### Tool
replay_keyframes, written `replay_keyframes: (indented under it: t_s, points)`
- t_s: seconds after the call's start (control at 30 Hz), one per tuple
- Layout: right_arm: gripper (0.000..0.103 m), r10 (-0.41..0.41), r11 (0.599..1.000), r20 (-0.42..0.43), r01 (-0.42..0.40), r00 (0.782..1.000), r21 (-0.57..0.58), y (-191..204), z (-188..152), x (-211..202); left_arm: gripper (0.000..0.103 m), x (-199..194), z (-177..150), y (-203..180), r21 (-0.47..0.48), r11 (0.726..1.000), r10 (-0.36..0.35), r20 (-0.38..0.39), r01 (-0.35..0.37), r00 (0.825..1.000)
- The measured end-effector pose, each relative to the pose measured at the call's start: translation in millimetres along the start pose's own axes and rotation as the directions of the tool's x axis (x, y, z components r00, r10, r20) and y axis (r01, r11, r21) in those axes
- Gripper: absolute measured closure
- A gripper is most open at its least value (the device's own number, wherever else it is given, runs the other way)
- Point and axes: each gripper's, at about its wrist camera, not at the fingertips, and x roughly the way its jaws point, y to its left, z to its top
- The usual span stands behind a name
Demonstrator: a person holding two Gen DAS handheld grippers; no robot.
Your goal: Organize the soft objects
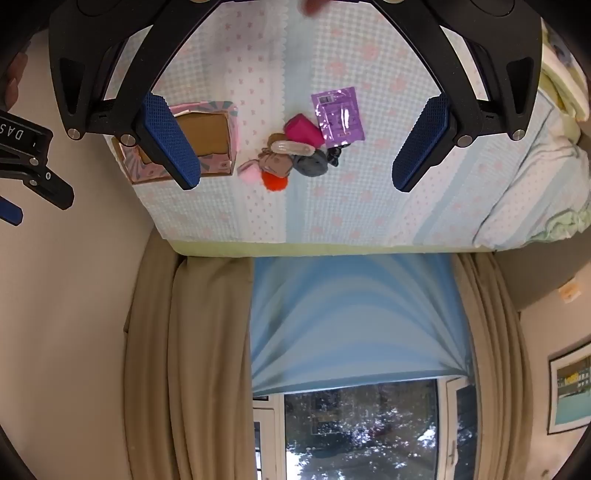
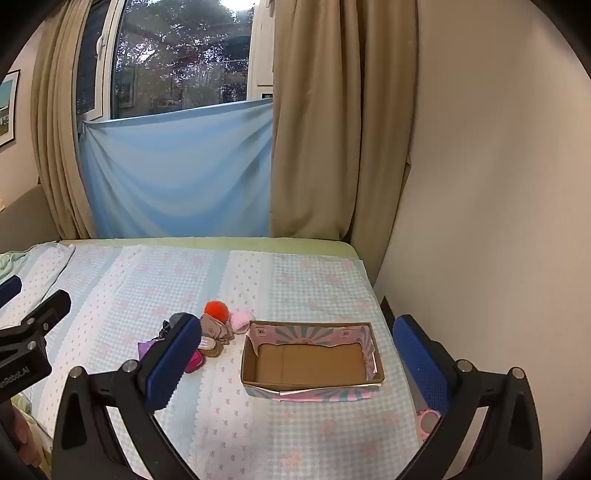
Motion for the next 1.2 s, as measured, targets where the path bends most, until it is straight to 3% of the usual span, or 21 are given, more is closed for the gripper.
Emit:
replay_keyframes:
  t_s: [1.2]
  points:
    - [0.0, 0.02, 1.0, 0.036, -0.019, 0.999, -0.012, -2.3, -1.4, 8.9, 0.0, 0.6, 1.8, 2.5, -0.016, 1.0, 0.011, 0.022, -0.01, 1.0]
